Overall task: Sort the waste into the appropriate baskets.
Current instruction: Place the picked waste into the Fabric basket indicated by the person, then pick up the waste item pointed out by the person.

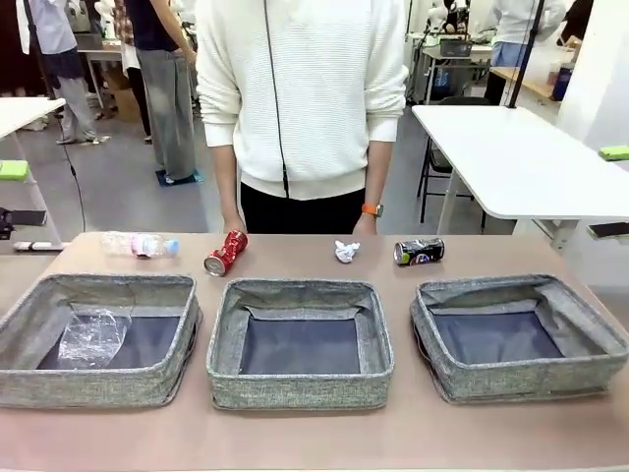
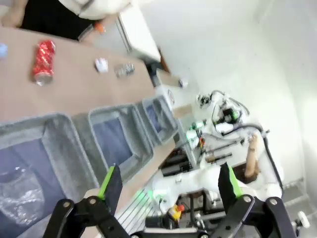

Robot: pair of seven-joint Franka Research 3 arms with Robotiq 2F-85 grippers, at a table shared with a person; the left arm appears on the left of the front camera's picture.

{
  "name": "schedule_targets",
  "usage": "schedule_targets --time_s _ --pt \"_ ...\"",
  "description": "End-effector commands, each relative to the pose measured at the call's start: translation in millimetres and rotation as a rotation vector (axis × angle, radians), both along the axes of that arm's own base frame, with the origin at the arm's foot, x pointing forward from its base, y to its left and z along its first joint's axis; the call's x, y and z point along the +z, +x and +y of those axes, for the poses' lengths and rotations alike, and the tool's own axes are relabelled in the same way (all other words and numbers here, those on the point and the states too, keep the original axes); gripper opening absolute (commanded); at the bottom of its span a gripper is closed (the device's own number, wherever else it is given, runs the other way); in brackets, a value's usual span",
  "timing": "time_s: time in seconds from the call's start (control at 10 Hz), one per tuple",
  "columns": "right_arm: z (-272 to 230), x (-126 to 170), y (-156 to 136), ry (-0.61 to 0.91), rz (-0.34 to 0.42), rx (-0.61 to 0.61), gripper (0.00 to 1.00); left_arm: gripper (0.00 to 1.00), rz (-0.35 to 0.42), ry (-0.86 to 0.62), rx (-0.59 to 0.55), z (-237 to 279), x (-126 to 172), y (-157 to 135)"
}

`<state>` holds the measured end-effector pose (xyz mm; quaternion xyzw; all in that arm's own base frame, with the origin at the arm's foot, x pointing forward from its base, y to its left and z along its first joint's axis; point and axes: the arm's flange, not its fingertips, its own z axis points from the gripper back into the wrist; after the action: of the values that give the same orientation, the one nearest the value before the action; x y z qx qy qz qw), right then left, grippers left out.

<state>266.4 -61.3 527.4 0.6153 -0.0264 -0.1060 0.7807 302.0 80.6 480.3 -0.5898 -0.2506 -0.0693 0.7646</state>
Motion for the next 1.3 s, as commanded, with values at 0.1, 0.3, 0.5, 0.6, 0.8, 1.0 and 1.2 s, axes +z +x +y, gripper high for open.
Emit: schedule_targets --time_s 0.1,0.3,0.5,0.6,0.8,1.0,1.2 --pt "-2.8 6.9 4.2 -0.007 -0.034 -0.049 1.0 1.0 -0.035 0.056 -0.09 0.7 -4.4 -14.3" --pt "-2.8 6.9 4.2 -0.007 -0.034 -0.049 1.0 1.0 -0.035 0.056 -0.09 0.7 -4.4 -14.3" --pt "-2.8 6.9 4.2 -0.007 -0.034 -0.049 1.0 1.0 -0.035 0.056 -0.09 0.7 -4.4 -14.3" --pt "-2.8 6.9 4.2 -0.007 -0.034 -0.049 1.0 1.0 -0.035 0.056 -0.09 0.7 -4.4 -14.3" --pt "-2.8 6.9 4.2 -0.007 -0.034 -0.049 1.0 1.0 -0.035 0.056 -0.09 0.7 -4.4 -14.3" --pt "-2.8 6.9 4.2 -0.007 -0.034 -0.049 1.0 1.0 -0.035 0.056 -0.09 0.7 -4.4 -14.3" --pt "-2.8 6.9 4.2 -0.007 -0.034 -0.049 1.0 1.0 -0.035 0.056 -0.09 0.7 -4.4 -14.3"
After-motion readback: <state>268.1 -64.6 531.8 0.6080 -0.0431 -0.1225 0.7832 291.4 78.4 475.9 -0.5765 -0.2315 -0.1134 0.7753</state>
